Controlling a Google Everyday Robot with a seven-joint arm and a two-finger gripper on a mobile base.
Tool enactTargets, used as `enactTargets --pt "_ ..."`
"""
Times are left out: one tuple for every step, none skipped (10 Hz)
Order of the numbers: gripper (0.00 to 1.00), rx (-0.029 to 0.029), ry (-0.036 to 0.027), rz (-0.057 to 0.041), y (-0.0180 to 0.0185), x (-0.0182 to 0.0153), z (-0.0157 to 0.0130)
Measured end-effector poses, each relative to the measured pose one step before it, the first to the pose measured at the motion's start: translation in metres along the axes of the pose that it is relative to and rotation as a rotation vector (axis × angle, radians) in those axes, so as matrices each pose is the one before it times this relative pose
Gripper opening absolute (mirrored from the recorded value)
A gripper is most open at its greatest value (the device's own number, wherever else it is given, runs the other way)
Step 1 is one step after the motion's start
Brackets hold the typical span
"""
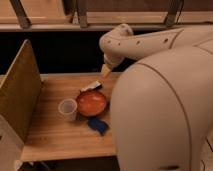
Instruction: Move the arm in a circular motion
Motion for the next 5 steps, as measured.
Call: enactTargets --pt "0.80 -0.02832 -0.01480 -0.03730 0.01370 -0.01673 0.00461" --pt "0.80 -0.03664 -0.00751 -0.04377 0.01871 -0.01416 0.00455" --pt "0.80 -0.03462 -0.00305 -0.03669 0.01840 -0.00876 0.00153" --pt "0.80 -0.03884 0.00342 -0.03167 0.02158 -0.00339 -0.00112" --pt "0.80 -0.02719 0.00734 -0.02706 0.01883 -0.00089 -0.00209"
